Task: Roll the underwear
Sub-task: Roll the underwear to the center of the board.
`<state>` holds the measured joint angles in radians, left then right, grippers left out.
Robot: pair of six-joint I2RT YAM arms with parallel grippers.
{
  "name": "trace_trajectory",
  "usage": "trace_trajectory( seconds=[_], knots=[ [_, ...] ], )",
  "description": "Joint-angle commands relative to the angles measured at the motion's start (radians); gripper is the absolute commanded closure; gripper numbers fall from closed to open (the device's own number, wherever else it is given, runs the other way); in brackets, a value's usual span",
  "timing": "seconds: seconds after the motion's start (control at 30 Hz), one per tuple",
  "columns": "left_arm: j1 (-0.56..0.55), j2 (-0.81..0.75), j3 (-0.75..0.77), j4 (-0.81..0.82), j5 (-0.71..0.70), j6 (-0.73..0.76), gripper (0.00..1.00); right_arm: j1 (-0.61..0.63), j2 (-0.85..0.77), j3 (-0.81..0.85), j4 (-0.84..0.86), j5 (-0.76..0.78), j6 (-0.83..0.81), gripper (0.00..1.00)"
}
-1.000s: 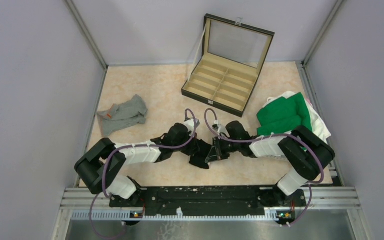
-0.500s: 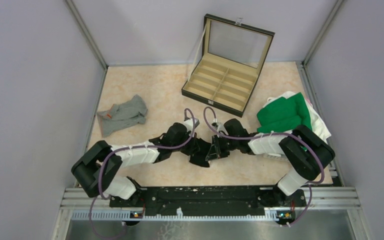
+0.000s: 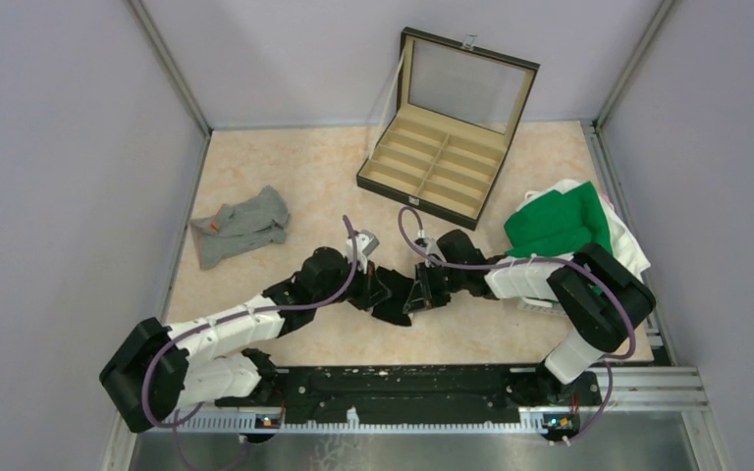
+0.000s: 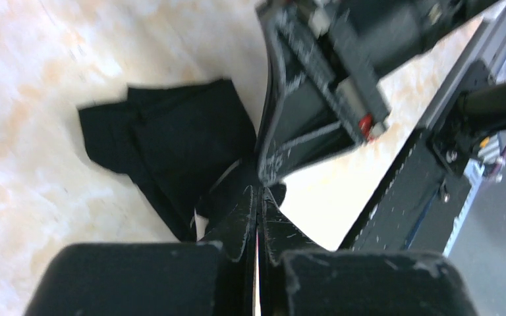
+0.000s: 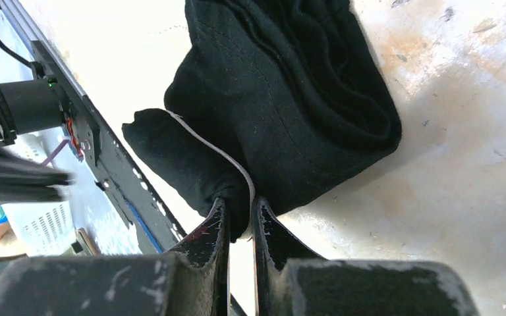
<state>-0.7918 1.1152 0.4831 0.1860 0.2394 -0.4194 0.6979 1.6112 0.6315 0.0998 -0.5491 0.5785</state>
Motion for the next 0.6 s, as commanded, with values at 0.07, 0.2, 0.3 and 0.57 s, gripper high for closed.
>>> trace_trajectory(
  seconds=[0.07, 0.2, 0.3, 0.57],
  knots=[
    [-0.014, 0.019, -0.078, 0.089, 0.116, -0.016, 1.0, -0.018, 0.039, 0.011, -0.09, 0.163, -0.042, 0.92],
    [-0.023, 0.041, -0.065, 0.103, 0.12, -0.012, 1.0, -0.017, 0.038, 0.012, -0.092, 0.163, -0.042, 0.91],
    [-0.024, 0.069, -0.05, 0.115, 0.119, -0.007, 1.0, -0.018, 0.038, 0.01, -0.092, 0.163, -0.044, 0.91],
    [-0.024, 0.171, -0.038, 0.158, 0.106, 0.0, 1.0, -0.018, 0.035, 0.014, -0.096, 0.157, -0.043, 0.89]
  ],
)
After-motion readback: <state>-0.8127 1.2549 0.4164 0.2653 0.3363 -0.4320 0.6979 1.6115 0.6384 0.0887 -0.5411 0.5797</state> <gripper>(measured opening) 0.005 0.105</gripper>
